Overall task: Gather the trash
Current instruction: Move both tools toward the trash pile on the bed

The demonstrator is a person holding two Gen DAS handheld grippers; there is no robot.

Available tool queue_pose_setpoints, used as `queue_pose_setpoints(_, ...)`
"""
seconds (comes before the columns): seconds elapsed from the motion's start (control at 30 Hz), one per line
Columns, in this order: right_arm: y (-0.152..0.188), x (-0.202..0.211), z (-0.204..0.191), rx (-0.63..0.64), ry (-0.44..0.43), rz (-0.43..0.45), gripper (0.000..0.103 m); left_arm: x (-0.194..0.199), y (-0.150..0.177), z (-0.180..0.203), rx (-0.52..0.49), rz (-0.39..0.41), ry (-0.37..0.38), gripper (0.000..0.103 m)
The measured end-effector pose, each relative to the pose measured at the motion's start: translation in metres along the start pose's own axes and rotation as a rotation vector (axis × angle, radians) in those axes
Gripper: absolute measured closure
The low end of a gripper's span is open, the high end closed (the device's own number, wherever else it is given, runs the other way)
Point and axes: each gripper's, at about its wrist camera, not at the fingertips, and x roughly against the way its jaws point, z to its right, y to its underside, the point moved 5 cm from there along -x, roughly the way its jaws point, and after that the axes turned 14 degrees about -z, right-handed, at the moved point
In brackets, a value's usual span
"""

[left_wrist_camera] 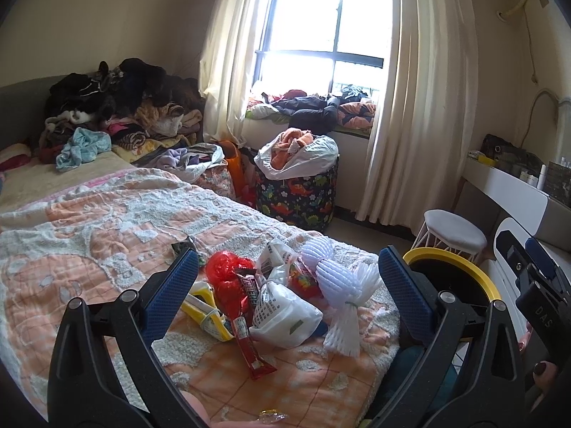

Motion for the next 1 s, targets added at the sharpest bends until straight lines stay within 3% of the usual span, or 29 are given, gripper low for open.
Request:
queue_pose_setpoints(0.6, 0.004, -0.001, 0.002, 0.0, -0.004, -0.004, 0.006, -0.001, 0.002, 0.0, 0.0, -0.003, 0.0, 0.01)
queue_pose_setpoints(1.0, 0.014, -0.019, -0.032, 0.073, -0.11, -0.096, 0.006, -0.007, 0.007, -0.035, 0.072, -0.024, -0.038, 0.01)
